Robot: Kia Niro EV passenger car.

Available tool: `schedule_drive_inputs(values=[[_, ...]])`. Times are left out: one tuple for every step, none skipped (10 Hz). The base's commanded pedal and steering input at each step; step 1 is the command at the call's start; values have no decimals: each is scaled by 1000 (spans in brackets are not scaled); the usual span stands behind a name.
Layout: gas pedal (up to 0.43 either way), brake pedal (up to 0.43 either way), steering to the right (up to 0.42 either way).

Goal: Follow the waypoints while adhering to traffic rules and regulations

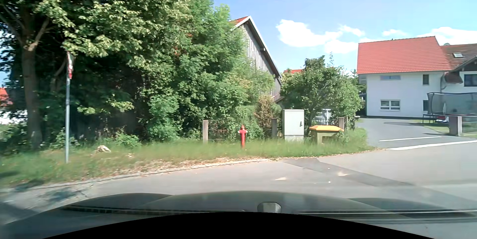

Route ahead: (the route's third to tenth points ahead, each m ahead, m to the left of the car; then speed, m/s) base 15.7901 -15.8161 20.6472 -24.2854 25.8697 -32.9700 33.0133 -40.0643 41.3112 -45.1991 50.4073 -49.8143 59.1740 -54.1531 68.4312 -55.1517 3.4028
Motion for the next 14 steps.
schedule_drive_inputs(values=[[0,6,541],[0,6,551],[0,6,554],[0,6,554],[0,6,553],[0,6,553],[59,6,553],[79,6,547],[79,6,535],[79,6,520],[87,6,500],[87,6,482],[87,6,447],[87,6,417]])
